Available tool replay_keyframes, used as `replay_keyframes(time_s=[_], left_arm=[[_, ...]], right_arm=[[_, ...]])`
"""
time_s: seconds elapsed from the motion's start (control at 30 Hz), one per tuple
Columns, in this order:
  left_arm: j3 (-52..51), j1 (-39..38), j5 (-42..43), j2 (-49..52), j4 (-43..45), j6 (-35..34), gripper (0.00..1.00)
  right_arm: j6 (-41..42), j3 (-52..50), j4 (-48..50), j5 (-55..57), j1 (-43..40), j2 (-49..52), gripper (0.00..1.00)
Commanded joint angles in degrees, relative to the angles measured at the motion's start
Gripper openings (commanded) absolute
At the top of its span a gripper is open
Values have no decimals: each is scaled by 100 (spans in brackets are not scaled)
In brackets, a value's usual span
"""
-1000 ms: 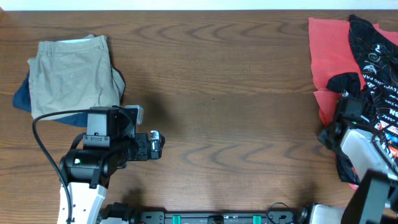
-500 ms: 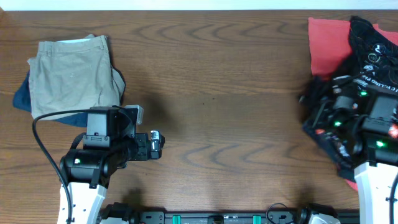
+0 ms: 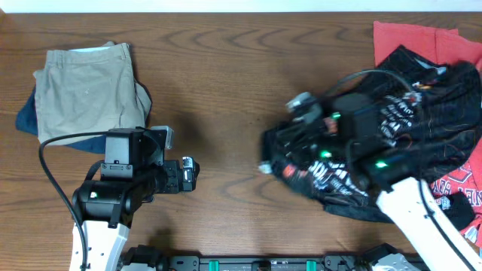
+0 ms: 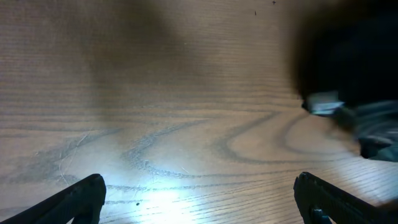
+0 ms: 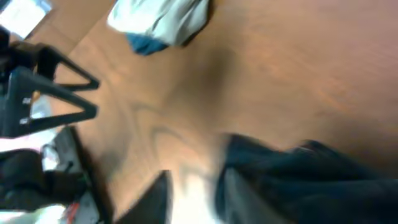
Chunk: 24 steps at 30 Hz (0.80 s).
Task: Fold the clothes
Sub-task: 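Grasp the black jersey with the right gripper and drag it leftward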
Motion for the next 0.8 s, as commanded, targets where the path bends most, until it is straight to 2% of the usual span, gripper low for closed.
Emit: replay_keyframes(time_s=[0.0, 0.07, 0.1, 0.17, 0.27, 0.4, 0.57, 0.77], left_arm=[[94, 26, 57, 11, 22, -28, 98], [94, 26, 59, 11, 55, -28, 98], [94, 26, 59, 11, 83, -28, 98], [96, 26, 59, 11, 146, -44, 98], [90, 26, 61, 13, 258, -286, 98], [50, 24, 192, 94, 533, -833, 98], [-20, -24, 922, 468, 890, -844, 98], [-33, -461, 1071, 1320, 1375, -846, 98]], right_arm=[[245, -9, -96, 1115, 190, 210, 64], [706, -9, -345, 2046, 122, 243, 96], [955, -9, -496, 2549, 57, 238, 99], [1248, -9, -796, 3272, -118, 203, 99], [1283, -9, -1185, 3637, -448, 144, 99], [1276, -9, -1834, 3648, -1095, 72, 99], [1276, -9, -2450, 3626, -1692, 74, 99], [1276, -9, -2892, 3628, -2059, 74, 99]])
